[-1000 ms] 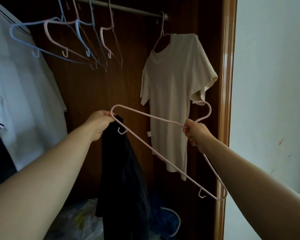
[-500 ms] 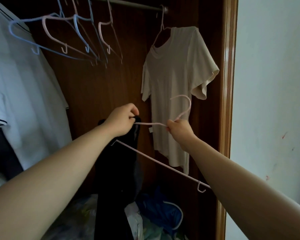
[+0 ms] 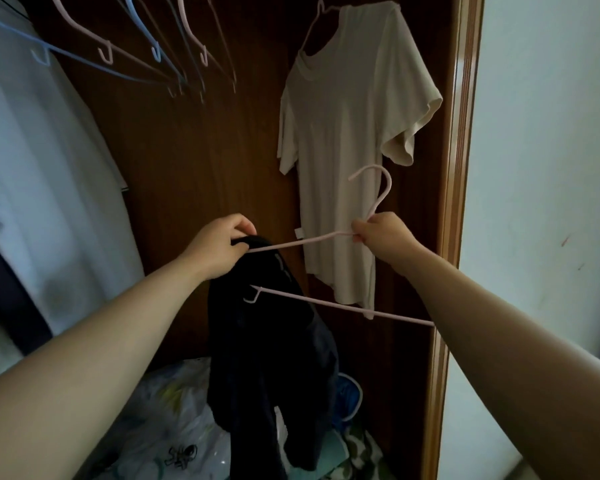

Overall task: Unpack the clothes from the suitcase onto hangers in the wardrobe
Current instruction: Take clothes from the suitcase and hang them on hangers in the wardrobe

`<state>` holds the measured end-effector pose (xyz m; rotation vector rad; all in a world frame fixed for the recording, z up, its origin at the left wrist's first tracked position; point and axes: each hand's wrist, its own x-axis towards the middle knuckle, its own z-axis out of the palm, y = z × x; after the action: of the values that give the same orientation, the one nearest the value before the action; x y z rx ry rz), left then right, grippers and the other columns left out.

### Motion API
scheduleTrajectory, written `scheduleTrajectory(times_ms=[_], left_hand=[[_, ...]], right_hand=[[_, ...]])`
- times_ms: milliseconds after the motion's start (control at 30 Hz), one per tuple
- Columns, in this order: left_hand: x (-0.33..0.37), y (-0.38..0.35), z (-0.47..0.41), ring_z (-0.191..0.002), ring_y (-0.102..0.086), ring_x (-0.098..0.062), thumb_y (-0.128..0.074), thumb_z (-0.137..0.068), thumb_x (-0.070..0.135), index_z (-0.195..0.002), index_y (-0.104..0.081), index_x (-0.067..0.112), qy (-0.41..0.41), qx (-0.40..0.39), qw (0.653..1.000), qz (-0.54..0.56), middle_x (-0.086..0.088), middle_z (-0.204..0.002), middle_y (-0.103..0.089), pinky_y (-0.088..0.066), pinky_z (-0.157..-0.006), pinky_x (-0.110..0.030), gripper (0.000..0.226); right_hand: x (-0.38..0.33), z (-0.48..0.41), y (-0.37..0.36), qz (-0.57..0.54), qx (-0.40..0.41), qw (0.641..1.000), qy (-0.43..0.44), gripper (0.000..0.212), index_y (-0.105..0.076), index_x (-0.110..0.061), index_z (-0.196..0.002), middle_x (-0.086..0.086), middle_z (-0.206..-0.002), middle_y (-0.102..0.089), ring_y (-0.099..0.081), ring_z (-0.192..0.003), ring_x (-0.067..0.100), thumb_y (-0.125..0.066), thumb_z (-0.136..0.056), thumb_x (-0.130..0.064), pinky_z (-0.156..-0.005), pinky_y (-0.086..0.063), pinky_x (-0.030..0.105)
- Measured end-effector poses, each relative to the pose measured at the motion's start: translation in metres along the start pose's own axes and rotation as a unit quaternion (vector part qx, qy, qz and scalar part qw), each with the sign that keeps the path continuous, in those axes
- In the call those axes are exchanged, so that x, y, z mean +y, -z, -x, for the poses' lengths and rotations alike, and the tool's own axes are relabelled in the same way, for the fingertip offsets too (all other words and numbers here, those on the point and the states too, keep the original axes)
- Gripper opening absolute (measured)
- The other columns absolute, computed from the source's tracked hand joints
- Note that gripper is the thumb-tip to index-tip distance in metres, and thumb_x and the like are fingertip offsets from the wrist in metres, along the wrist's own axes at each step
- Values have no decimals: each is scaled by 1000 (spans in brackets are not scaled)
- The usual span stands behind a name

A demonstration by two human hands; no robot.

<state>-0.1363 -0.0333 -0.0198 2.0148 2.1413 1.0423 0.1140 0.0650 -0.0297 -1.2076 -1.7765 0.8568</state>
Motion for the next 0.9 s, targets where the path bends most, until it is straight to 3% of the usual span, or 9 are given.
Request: scheduleTrajectory(times_ms=[100, 300, 500, 600, 700, 833, 900], left_hand=[[-12, -6, 0, -102, -61, -17, -47, -97, 8, -117, -59, 19, -21, -4, 996, -88, 2, -113, -64, -53, -79, -31, 26], [-33, -6, -3, -83, -63, -22, -38, -98, 7, -118, -64, 15, -37, 35, 978, -204, -7, -99, -68, -54, -73, -41, 33], [-23, -4, -10, -104, -61, -24, -40, -99, 8, -126, -61, 15, -70, 43, 977, -195, -8, -120, -64, -51, -85, -38, 34], [-11, -10, -10, -113, -57, -21, -44, -98, 9, -123, -63, 16, -77, 40, 986, -140, -5, -125, -61, -48, -89, -30, 31], [-7, -14, -11, -105, -58, -23, -43, -99, 10, -123, -62, 15, -75, 58, 984, -152, -7, -120, -60, -48, -83, -31, 31], [-19, -8, -12, -92, -57, -26, -39, -100, 10, -128, -59, 12, -69, 89, 965, -236, -10, -110, -57, -48, -74, -38, 34], [-25, -4, -11, -89, -57, -28, -40, -100, 9, -129, -58, 11, -68, 95, 962, -247, -11, -108, -55, -49, -73, -41, 34]], right_hand=[[1, 0, -3, 19, 0, 1000, 8, 29, -63, -16, -68, -4, -57, -50, -41, -46, 10, -54, -92, -28, -48, -33, 25], [2, 4, -3, 29, 22, 999, 25, 32, -62, -17, -66, -6, -52, -45, -37, -41, 8, -51, -93, -29, -43, -29, 22], [-1, 3, -4, 28, -15, 999, -8, 28, -59, -11, -72, -2, -58, -46, -39, -48, 11, -49, -93, -27, -48, -31, 24], [-1, -3, -10, 30, -27, 999, -28, 24, -59, -10, -77, -1, -64, -51, -43, -53, 11, -51, -92, -27, -52, -35, 24], [-5, -4, -14, -3, -23, 999, -48, 24, -60, -8, -79, -1, -63, -49, -40, -50, 10, -50, -92, -26, -47, -32, 23], [-5, 1, -18, 87, 94, 992, -10, 34, -66, -11, -82, -2, -61, -55, -48, -50, 13, -44, -93, -34, -47, -32, 24], [-5, 1, -21, 92, 56, 994, -11, 34, -67, -10, -85, -2, -60, -53, -46, -48, 13, -44, -94, -34, -46, -31, 24]])
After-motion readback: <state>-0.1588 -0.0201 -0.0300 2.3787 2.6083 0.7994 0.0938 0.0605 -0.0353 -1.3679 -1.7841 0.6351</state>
